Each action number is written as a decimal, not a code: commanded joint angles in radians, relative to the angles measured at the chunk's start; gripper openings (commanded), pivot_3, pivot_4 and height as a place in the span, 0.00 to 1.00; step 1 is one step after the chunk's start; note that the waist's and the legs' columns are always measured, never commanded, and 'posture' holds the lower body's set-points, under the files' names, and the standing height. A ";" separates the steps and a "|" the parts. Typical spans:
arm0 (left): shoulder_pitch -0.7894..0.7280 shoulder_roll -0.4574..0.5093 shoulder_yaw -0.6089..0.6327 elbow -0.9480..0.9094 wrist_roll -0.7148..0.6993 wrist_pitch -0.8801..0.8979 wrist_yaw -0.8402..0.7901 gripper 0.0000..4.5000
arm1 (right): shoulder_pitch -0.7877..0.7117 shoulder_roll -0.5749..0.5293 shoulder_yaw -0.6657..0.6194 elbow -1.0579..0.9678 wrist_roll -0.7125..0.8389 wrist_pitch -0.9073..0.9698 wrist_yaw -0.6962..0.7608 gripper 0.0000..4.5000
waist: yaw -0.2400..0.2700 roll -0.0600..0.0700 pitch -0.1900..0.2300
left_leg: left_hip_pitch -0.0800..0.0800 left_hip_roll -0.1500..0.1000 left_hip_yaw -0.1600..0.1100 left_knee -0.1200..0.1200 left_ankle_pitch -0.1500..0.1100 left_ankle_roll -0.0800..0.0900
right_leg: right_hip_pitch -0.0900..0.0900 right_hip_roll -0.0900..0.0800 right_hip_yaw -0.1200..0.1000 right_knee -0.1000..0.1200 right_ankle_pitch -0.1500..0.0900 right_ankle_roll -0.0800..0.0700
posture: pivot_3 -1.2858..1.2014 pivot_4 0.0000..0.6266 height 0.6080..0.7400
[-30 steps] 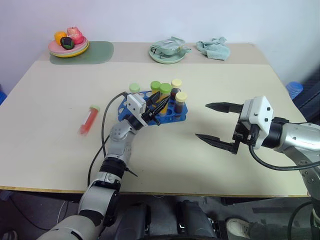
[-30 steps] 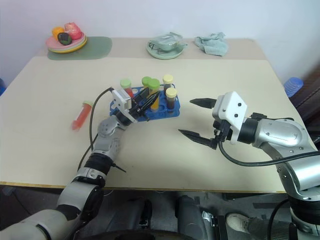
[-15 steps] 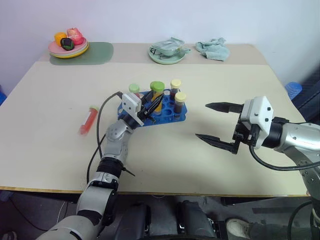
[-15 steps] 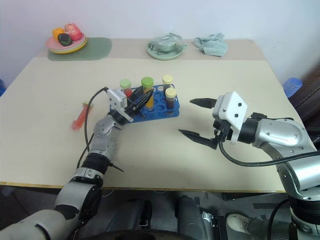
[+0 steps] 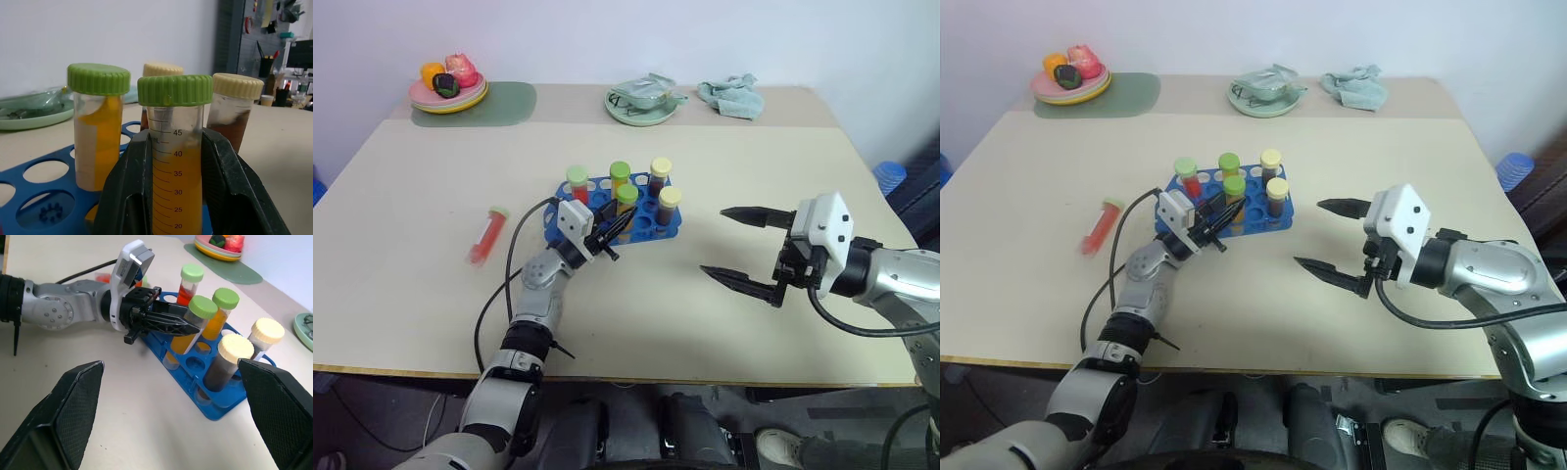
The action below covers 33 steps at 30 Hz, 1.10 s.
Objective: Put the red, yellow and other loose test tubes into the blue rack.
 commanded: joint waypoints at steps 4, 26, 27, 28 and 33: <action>-0.002 -0.003 0.014 0.029 -0.045 0.051 -0.079 0.28 | 0.051 -0.016 -0.111 -0.067 0.071 0.046 -0.031 1.00 | 0.000 0.000 0.000 | 0.000 0.000 0.000 0.000 0.000 0.000 | 0.000 0.000 0.000 0.000 0.000 0.000 | 0.52 0.24 1.00; 0.096 0.389 0.339 -0.627 -0.388 0.756 0.169 0.94 | 0.010 0.025 -0.009 0.063 0.034 -0.047 0.000 1.00 | -0.003 -0.001 0.001 | 0.000 0.001 0.000 0.000 0.000 0.000 | -0.001 0.000 0.000 0.001 0.000 0.000 | 0.52 0.24 1.00; 0.109 0.399 0.342 -0.640 -0.386 0.761 0.160 0.94 | 0.004 0.031 0.006 0.074 0.025 -0.059 0.003 1.00 | -0.001 -0.001 0.001 | 0.000 0.000 0.000 0.000 0.000 0.000 | -0.001 0.001 0.000 0.001 0.000 0.000 | 0.52 0.24 1.00; 0.120 0.404 0.343 -0.650 -0.377 0.761 0.166 0.94 | -0.002 0.036 0.017 0.082 0.019 -0.067 0.008 1.00 | 0.001 -0.001 0.001 | 0.000 0.000 0.000 0.000 0.001 -0.002 | -0.001 0.001 0.000 0.001 0.000 0.000 | 0.52 0.24 1.00; 0.189 0.419 0.333 -0.714 -0.319 0.826 0.274 0.94 | -0.020 0.060 0.055 0.095 0.002 -0.088 0.010 1.00 | -0.001 -0.001 0.001 | -0.001 0.000 0.000 0.000 0.002 -0.004 | -0.001 0.000 0.000 0.000 0.000 0.000 | 0.52 0.24 1.00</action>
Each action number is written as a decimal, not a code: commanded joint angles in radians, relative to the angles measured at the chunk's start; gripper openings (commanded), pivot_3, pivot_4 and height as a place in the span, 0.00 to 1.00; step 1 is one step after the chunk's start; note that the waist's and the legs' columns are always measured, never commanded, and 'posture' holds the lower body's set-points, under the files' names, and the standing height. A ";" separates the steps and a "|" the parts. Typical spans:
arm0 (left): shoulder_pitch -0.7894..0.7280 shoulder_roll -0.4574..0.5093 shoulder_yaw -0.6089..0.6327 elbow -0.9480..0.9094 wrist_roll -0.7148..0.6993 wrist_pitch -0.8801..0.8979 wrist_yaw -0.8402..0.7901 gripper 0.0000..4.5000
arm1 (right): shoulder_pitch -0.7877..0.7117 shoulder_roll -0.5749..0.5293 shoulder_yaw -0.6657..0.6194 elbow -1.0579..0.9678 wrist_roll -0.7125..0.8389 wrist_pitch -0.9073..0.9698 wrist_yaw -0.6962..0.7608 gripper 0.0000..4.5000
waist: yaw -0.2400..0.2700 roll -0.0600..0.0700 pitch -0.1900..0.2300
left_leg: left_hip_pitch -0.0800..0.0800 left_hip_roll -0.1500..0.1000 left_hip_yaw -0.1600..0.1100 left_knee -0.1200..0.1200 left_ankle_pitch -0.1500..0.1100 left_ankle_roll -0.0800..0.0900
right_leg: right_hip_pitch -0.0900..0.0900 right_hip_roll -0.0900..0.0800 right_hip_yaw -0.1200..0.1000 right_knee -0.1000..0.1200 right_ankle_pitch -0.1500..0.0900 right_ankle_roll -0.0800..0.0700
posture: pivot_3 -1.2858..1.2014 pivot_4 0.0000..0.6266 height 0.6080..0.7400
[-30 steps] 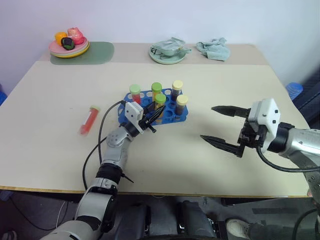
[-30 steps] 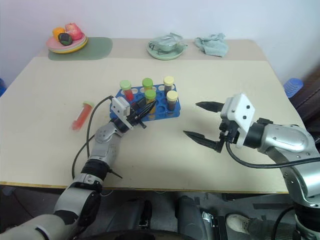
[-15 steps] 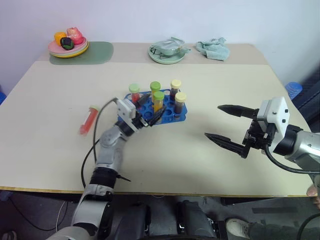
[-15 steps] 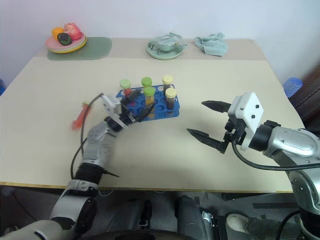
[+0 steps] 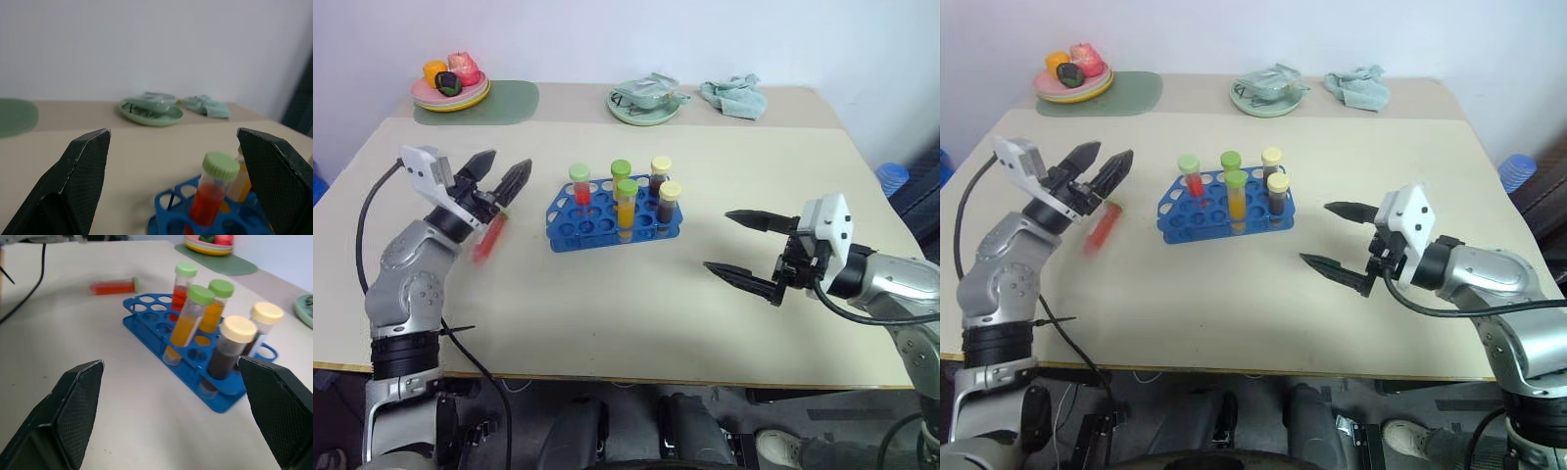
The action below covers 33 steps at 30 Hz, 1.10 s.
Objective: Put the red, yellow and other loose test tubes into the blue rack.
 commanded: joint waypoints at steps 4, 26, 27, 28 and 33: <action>0.033 0.043 -0.006 -0.130 0.126 0.200 0.265 0.94 | -0.024 0.017 0.012 -0.010 -0.014 -0.037 0.000 1.00 | -0.002 0.000 0.000 | 0.000 0.000 0.000 0.000 -0.002 0.003 | 0.000 0.000 0.000 0.001 0.000 0.000 | 0.52 0.24 1.00; -0.190 0.125 -0.349 -0.146 -0.071 0.652 -0.181 0.94 | 0.044 0.031 -0.027 -0.057 -0.035 -0.051 -0.032 1.00 | 0.001 0.000 0.000 | 0.000 0.000 0.000 -0.001 -0.001 0.001 | -0.001 -0.001 0.000 0.001 0.000 0.000 | 0.52 0.24 1.00; -0.212 0.107 -0.365 -0.126 -0.067 0.648 -0.192 0.94 | 0.050 0.030 -0.036 -0.068 -0.029 -0.042 -0.041 1.00 | 0.000 0.000 0.000 | 0.000 0.000 0.000 0.000 0.000 0.000 | -0.001 -0.001 0.000 0.001 0.000 0.000 | 0.52 0.24 1.00; -0.235 0.081 -0.371 -0.104 -0.064 0.640 -0.195 0.94 | 0.059 0.025 -0.047 -0.080 -0.027 -0.036 -0.047 1.00 | 0.000 0.000 0.000 | -0.001 0.000 0.000 0.000 0.000 -0.001 | -0.001 0.000 0.000 0.001 0.000 0.000 | 0.52 0.24 1.00; -0.327 -0.023 -0.371 -0.004 -0.018 0.579 -0.173 0.94 | 0.107 0.015 -0.100 -0.145 -0.009 0.002 -0.085 1.00 | -0.002 0.000 0.000 | -0.001 0.000 0.000 0.000 0.001 -0.002 | -0.001 0.000 0.000 0.001 0.000 0.000 | 0.52 0.24 1.00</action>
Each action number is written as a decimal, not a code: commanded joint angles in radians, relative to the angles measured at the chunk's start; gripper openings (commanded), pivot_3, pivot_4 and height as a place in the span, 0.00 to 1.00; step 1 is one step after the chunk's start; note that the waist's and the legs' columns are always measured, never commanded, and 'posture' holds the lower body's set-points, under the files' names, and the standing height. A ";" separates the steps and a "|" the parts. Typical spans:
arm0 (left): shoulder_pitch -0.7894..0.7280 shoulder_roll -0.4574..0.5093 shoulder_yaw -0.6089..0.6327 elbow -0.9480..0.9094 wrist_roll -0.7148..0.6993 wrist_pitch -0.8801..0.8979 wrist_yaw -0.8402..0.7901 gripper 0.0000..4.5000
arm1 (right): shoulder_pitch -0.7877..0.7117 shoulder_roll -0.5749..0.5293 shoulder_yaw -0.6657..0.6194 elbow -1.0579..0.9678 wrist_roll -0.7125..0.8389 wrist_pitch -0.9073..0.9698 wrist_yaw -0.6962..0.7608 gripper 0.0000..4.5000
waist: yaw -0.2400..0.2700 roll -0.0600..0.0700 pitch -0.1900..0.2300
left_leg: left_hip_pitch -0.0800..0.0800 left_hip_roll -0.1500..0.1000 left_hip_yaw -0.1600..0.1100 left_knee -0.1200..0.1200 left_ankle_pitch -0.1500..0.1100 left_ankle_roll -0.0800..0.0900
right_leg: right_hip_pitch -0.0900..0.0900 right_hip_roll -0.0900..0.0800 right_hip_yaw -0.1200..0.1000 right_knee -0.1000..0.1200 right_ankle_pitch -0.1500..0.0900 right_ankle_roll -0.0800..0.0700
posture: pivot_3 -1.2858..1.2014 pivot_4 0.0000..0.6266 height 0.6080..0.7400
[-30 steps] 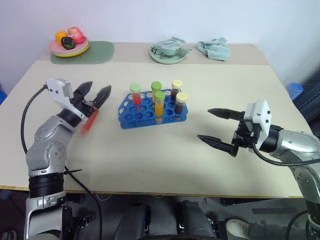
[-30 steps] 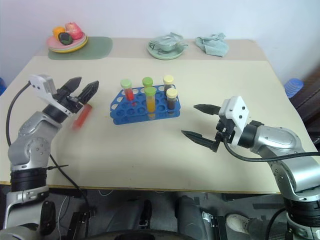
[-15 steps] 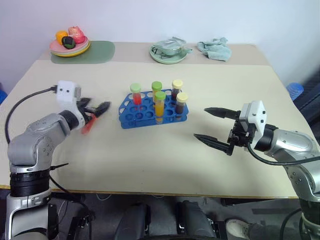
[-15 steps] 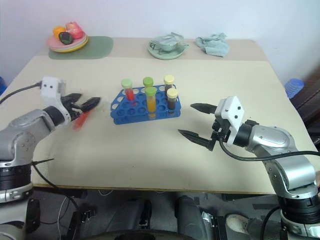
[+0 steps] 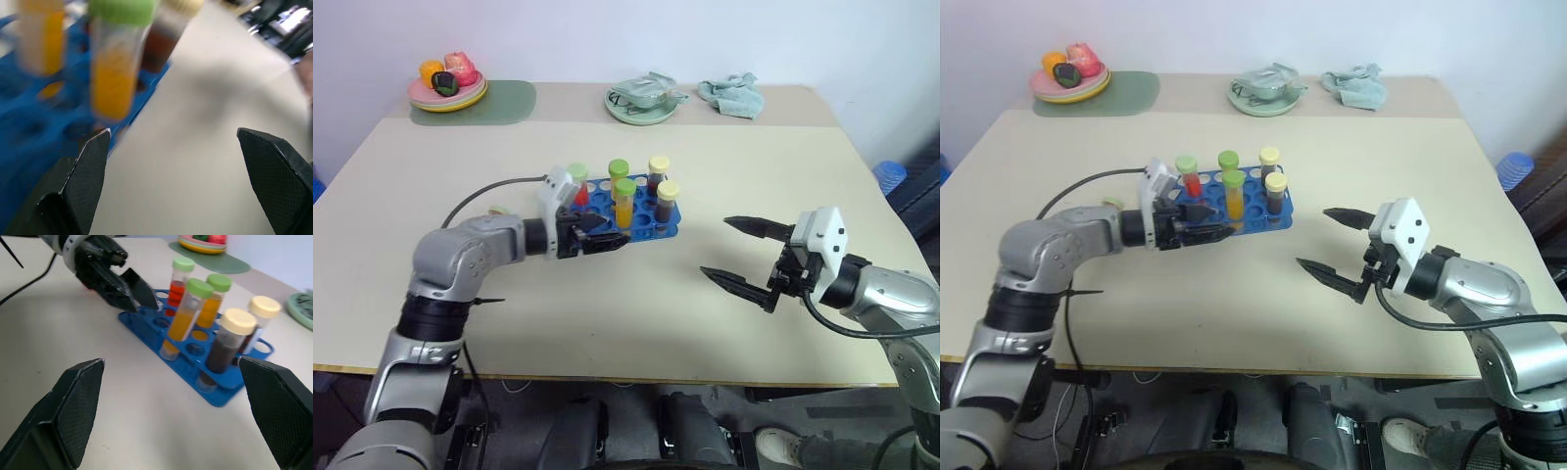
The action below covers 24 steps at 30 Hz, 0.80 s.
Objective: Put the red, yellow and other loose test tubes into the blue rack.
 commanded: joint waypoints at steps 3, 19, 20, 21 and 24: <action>-0.066 -0.052 -0.014 0.070 0.072 -0.082 0.009 0.94 | 0.033 -0.015 -0.069 -0.096 0.038 0.038 -0.047 1.00 | 0.000 0.000 0.000 | 0.000 0.000 0.000 0.000 0.000 0.000 | 0.000 0.000 0.000 0.001 0.000 0.000 | 0.52 0.24 1.00; -0.104 -0.115 -0.029 0.158 0.179 -0.195 -0.019 0.94 | 0.081 -0.016 -0.111 -0.136 0.054 0.055 -0.081 1.00 | 0.002 0.000 0.000 | -0.001 0.000 0.000 0.001 0.000 0.000 | 0.000 0.000 0.000 0.000 0.000 0.000 | 0.52 0.24 1.00; -0.109 -0.123 -0.031 0.168 0.186 -0.204 -0.019 0.94 | 0.080 -0.016 -0.110 -0.136 0.055 0.055 -0.081 1.00 | 0.003 0.000 0.000 | -0.001 0.000 0.000 0.001 0.000 0.000 | 0.000 0.000 0.000 0.000 0.000 0.000 | 0.52 0.24 1.00; -0.117 -0.135 -0.036 0.185 0.198 -0.221 -0.018 0.94 | 0.080 -0.017 -0.110 -0.137 0.055 0.055 -0.082 1.00 | 0.004 0.000 0.000 | -0.001 0.000 0.000 0.001 0.000 0.000 | 0.000 0.000 0.000 0.000 0.000 0.000 | 0.52 0.24 1.00; -0.140 -0.164 -0.043 0.230 0.231 -0.261 -0.014 0.94 | 0.080 -0.018 -0.111 -0.143 0.057 0.057 -0.086 1.00 | 0.004 0.000 0.000 | -0.001 0.000 0.000 0.001 0.000 0.000 | 0.000 0.000 0.000 0.000 0.000 0.000 | 0.52 0.24 1.00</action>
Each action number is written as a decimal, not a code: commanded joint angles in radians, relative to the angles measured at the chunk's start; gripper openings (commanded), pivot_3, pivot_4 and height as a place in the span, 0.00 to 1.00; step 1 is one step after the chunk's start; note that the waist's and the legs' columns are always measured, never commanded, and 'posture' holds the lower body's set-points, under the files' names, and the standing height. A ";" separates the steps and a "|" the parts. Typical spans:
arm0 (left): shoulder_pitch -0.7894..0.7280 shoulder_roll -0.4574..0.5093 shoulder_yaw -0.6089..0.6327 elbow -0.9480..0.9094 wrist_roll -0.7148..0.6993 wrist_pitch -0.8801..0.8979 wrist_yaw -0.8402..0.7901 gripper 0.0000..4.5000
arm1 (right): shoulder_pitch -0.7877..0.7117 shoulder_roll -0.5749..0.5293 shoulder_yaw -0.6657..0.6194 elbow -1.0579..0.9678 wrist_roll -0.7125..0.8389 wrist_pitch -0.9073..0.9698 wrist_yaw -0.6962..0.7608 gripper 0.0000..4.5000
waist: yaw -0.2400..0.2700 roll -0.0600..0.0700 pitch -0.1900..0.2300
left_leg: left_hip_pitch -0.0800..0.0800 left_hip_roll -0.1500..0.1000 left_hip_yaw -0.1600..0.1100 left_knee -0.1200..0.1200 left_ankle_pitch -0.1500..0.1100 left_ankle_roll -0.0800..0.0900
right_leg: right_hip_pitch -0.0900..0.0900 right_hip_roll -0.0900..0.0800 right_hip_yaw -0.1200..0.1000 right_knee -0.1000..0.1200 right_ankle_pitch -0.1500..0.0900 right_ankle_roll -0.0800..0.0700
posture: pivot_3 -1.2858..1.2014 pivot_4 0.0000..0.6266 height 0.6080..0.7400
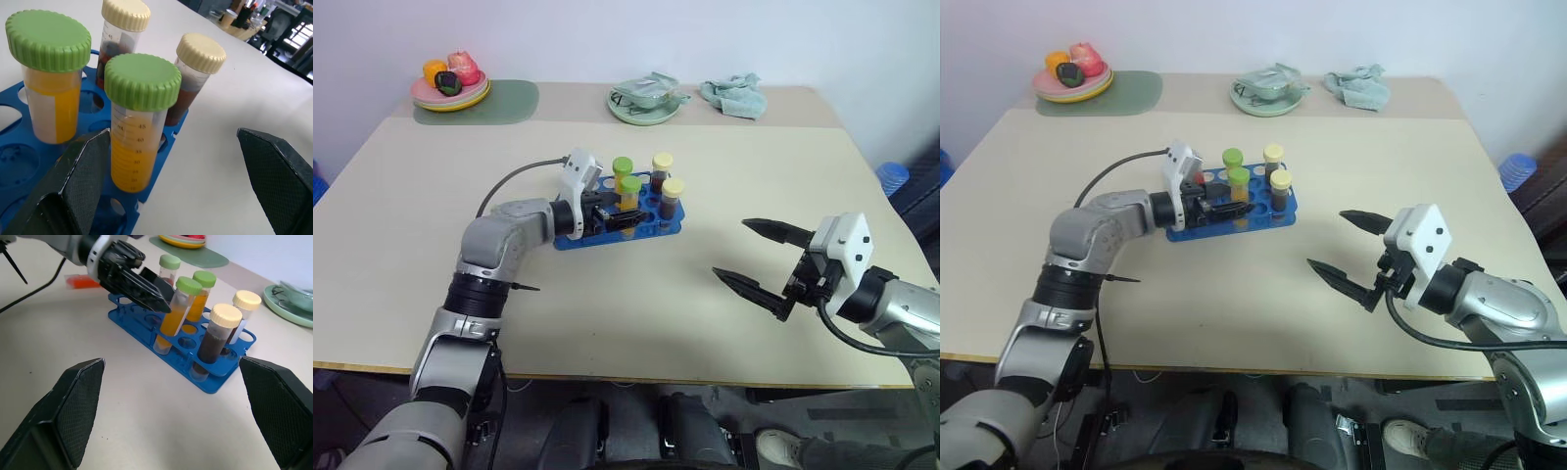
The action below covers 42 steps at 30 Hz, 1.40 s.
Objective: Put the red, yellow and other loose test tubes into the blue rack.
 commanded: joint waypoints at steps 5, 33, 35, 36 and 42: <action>-0.060 -0.040 -0.014 0.033 0.033 -0.082 -0.068 0.94 | 0.002 -0.011 -0.031 -0.053 0.016 -0.001 -0.022 1.00 | -0.003 0.000 0.000 | 0.000 0.000 0.000 0.000 0.000 0.000 | 0.000 0.000 0.000 0.000 0.000 0.000 | 0.52 0.24 1.00; 0.049 0.013 0.315 -0.179 -0.031 -0.211 0.108 0.94 | -0.044 -0.007 0.034 0.016 0.005 -0.049 0.016 1.00 | -0.002 0.000 0.000 | 0.000 0.000 0.000 0.000 0.000 0.000 | -0.001 0.000 0.000 0.001 0.000 0.000 | 0.52 0.24 1.00; 0.050 0.030 0.363 -0.173 -0.026 -0.182 0.184 0.94 | -0.048 -0.004 0.044 0.027 0.000 -0.058 0.026 1.00 | -0.004 0.000 0.000 | 0.000 0.000 0.000 0.000 0.000 0.000 | -0.001 0.000 0.000 0.001 0.000 0.000 | 0.52 0.24 1.00; 0.054 0.048 0.376 -0.171 -0.018 -0.145 0.219 0.94 | -0.050 -0.003 0.050 0.034 -0.004 -0.065 0.032 1.00 | -0.005 0.000 0.000 | 0.000 0.000 0.000 0.000 0.000 0.000 | -0.001 0.000 0.000 0.001 0.000 0.000 | 0.52 0.24 1.00; 0.110 0.217 0.417 -0.261 -0.011 0.208 0.377 0.94 | -0.068 0.001 0.074 0.084 -0.017 -0.103 0.072 1.00 | -0.006 0.000 0.000 | 0.001 0.000 0.000 0.000 0.000 0.000 | -0.001 0.001 0.000 0.002 0.000 0.000 | 0.52 0.24 1.00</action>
